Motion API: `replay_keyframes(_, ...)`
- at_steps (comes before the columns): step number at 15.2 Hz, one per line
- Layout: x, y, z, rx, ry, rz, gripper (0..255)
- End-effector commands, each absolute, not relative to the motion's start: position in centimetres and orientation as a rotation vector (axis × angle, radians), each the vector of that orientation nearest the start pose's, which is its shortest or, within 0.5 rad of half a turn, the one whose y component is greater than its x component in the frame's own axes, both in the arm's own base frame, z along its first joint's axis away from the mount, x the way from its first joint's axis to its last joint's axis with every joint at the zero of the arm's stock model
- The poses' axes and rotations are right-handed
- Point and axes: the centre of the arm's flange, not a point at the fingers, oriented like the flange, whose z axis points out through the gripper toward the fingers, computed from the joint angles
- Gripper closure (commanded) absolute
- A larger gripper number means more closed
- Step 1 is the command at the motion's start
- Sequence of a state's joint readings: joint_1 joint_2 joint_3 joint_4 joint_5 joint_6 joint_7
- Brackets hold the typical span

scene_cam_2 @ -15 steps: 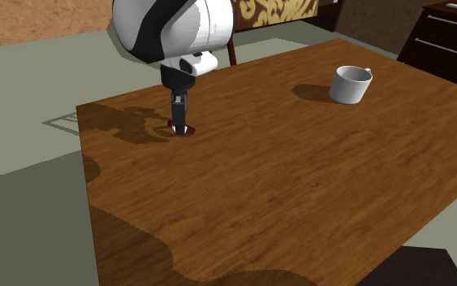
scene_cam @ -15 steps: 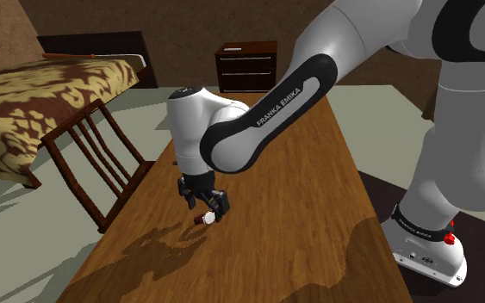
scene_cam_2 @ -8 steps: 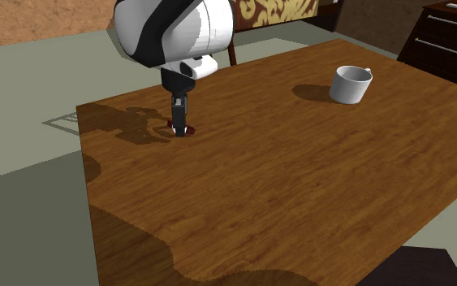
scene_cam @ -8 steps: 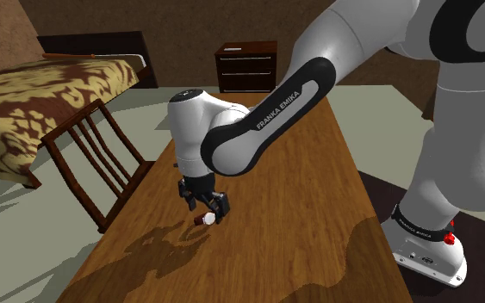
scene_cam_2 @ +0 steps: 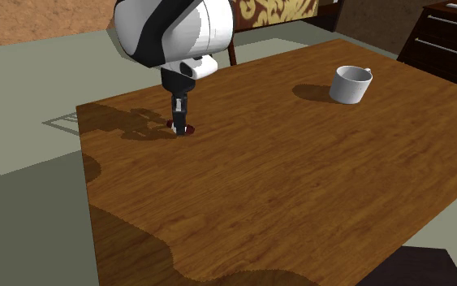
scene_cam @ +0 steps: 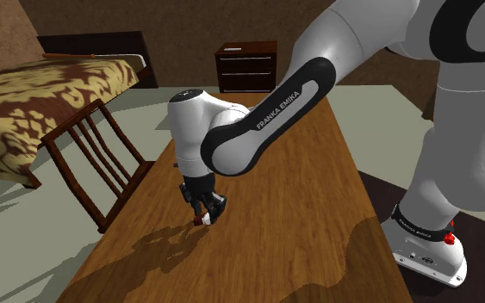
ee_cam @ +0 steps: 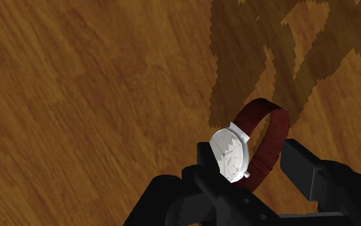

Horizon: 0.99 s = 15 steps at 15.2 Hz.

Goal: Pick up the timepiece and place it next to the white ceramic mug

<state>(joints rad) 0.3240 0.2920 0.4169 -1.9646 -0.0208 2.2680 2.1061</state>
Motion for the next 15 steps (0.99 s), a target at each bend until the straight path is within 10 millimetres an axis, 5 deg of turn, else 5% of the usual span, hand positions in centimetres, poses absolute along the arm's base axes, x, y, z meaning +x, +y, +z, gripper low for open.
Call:
replay_keyframes(1, 45.6, 40.3, 34.1, -2.391, 1.953, 0.145, 255)
replay_keyframes(15, 45.6, 40.3, 40.4, -2.391, 1.953, 0.145, 255)
